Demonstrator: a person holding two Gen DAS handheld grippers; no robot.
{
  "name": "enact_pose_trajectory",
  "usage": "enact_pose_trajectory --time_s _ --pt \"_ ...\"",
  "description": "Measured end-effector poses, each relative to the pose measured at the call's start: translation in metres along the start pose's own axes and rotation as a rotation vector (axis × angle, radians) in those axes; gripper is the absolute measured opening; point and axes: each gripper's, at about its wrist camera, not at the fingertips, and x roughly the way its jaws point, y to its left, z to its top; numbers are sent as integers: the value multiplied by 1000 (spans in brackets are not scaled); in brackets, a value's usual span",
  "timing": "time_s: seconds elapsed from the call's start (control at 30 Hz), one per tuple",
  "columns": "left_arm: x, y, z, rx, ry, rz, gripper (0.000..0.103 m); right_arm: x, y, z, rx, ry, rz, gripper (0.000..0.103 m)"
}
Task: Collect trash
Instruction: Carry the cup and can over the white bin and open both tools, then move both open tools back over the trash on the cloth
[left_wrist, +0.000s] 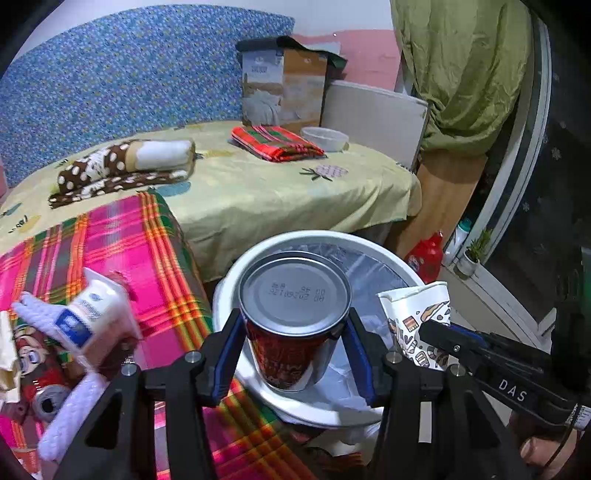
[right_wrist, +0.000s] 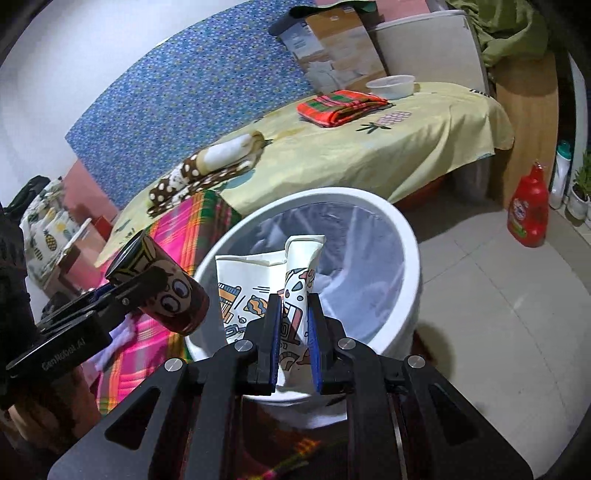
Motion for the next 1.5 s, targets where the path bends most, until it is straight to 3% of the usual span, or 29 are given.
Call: enact_pose_trajectory --time_s 0.33,0.6,0.9,1.5 --pt "31 -1 -5 -11 65 -28 56 15 -13 6 -5 47 -24 16" --pt "27 8 -6 -38 50 -24 61 18 -16 5 1 77 -41 17" --pt "-8 25 -14 -68 7 9 61 3 -7 0 -8 49 -4 27" --pt "-82 62 -56 -143 -48 129 61 -26 54 -26 -138 22 100 40"
